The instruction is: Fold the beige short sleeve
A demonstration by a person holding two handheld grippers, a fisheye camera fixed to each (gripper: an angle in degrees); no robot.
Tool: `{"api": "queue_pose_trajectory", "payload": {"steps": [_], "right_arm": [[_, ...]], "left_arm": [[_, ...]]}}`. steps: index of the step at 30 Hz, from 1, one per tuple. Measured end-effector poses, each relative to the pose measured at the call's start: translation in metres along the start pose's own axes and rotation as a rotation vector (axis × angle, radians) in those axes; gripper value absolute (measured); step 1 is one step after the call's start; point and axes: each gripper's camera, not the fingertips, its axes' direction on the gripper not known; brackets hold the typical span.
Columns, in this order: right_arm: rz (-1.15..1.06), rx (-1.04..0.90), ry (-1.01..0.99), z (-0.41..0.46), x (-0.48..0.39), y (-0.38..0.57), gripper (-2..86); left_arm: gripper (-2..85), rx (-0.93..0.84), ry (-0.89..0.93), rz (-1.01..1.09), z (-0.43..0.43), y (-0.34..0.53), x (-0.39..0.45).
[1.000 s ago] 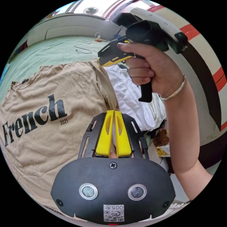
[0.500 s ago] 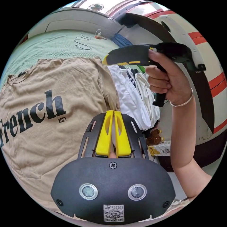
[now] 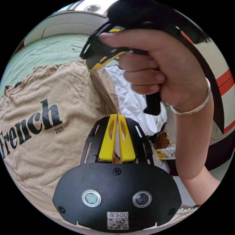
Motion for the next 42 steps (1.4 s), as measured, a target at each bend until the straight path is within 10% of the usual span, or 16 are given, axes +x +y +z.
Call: {"api": "queue_pose_trajectory", "payload": {"steps": [27, 42], "right_arm": [[0.080, 0.029, -0.217, -0.007, 0.115, -0.041, 7.7], [0.087, 0.050, -0.154, -0.032, 0.114, -0.075, -0.6]], "left_arm": [[12.8, 0.095, -0.102, 0.137, -0.016, 0.028, 0.003], [4.2, 0.054, 0.095, -0.060, -0.064, 0.024, -0.069]]}}
